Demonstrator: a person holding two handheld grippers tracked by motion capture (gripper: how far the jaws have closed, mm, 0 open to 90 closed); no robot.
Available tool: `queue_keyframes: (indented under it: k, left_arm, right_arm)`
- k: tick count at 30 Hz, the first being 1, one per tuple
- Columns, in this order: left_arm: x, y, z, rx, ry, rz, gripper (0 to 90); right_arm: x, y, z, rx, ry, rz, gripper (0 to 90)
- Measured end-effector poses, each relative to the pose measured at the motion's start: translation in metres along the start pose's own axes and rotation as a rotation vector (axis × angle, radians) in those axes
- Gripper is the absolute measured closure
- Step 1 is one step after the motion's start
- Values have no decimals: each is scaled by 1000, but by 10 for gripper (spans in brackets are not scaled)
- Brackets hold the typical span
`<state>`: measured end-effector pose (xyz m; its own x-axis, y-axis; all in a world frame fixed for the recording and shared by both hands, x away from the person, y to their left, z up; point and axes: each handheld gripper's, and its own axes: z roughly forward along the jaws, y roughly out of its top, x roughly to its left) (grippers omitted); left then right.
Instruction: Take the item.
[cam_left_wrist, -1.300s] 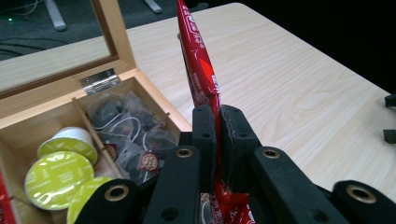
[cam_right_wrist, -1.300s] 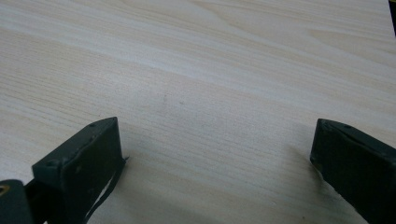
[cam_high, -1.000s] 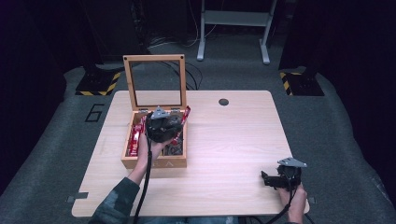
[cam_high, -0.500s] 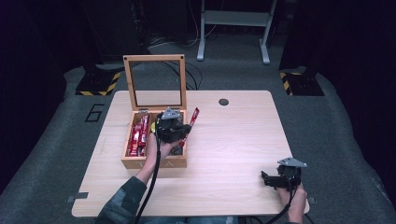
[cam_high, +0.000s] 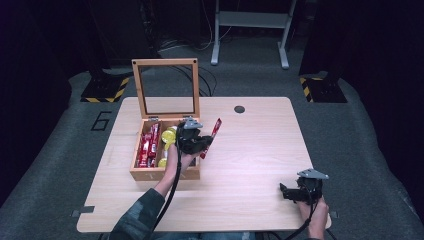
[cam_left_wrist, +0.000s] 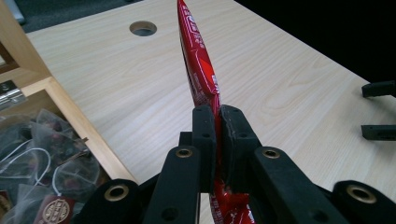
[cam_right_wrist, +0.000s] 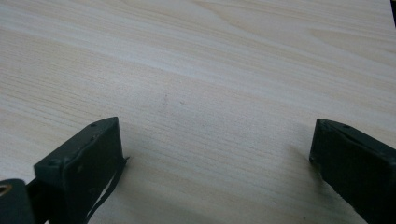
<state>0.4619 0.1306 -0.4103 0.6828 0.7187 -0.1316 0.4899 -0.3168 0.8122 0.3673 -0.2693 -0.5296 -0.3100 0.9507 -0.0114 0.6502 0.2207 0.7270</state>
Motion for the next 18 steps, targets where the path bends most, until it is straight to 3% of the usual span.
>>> queue_keyframes:
  k: [18]
  left_arm:
    - [-19,-5,27,32,-28,-8,845]
  right_arm:
    - [0,0,0,0,-1,-2,21]
